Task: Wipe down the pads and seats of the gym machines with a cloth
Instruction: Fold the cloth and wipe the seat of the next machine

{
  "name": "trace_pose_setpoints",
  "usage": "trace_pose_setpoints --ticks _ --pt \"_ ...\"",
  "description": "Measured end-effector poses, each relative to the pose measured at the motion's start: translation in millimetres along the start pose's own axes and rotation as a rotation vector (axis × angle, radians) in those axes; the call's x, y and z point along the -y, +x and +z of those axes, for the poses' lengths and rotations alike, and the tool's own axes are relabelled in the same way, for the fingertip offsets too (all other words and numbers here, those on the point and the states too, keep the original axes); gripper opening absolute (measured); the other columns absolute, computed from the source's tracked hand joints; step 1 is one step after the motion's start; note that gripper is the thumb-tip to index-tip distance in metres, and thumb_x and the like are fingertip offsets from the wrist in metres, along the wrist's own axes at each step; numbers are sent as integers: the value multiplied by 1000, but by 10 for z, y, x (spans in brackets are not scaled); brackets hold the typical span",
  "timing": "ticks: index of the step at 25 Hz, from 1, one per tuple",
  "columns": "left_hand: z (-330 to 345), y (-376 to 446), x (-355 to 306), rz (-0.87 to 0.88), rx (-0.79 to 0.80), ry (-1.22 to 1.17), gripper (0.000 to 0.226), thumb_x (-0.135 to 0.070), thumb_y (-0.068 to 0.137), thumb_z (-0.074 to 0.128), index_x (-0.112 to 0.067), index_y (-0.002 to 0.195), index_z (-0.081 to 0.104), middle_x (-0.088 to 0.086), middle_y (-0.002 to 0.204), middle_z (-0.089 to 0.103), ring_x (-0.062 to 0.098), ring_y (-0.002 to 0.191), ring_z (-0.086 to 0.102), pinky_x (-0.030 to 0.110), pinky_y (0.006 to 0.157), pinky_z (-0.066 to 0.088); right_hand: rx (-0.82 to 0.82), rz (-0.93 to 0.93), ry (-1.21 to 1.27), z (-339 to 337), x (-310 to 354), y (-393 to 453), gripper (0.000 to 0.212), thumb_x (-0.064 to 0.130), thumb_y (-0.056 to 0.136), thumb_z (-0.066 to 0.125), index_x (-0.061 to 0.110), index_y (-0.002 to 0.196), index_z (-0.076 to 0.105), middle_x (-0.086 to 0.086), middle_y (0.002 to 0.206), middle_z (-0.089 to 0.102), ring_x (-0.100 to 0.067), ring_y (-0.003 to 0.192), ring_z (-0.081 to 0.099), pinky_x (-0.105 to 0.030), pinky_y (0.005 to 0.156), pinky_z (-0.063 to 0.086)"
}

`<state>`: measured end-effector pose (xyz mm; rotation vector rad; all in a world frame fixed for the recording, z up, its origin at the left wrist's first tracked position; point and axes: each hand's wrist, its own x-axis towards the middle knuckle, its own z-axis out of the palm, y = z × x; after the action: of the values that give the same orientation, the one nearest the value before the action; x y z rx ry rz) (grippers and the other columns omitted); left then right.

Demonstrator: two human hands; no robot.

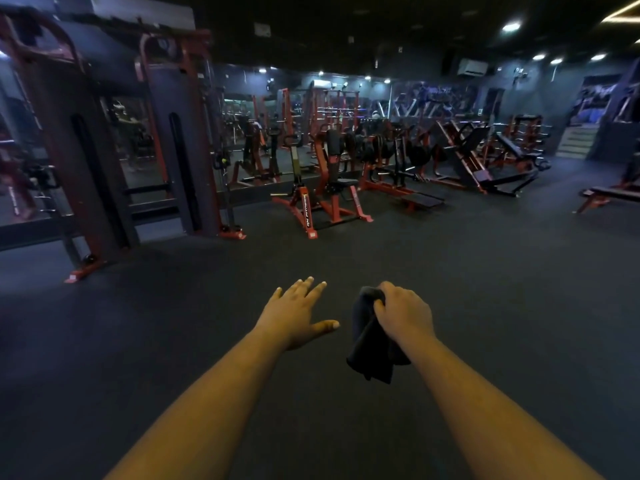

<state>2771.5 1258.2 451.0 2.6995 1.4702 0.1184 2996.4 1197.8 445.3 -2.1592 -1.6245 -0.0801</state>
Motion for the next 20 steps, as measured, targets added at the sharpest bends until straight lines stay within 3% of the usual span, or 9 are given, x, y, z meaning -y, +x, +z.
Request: trace_pose_setpoints --ticks 9,13,20 --pt "381 2630 755 46 21 -22 96 -82 88 35 -33 161 -4 -1 170 -4 19 157 -4 54 126 2 39 71 -47 989 -342 2396 22 36 101 42 28 117 56 3 99 65 -20 86 59 -36 68 51" --pt "297 3813 1049 77 28 -22 95 -81 89 36 -33 161 -3 -2 170 -2 19 157 -3 52 126 2 41 108 -53 1234 -443 3439 21 37 102 42 29 116 55 4 97 63 -19 82 54 -34 65 47" --pt "430 5883 1227 87 40 4 95 -82 88 36 -34 161 -2 -2 170 -1 18 157 -2 52 126 3 17 103 6 1746 -1005 5311 19 37 102 44 31 116 56 5 100 65 -17 87 57 -38 72 53"
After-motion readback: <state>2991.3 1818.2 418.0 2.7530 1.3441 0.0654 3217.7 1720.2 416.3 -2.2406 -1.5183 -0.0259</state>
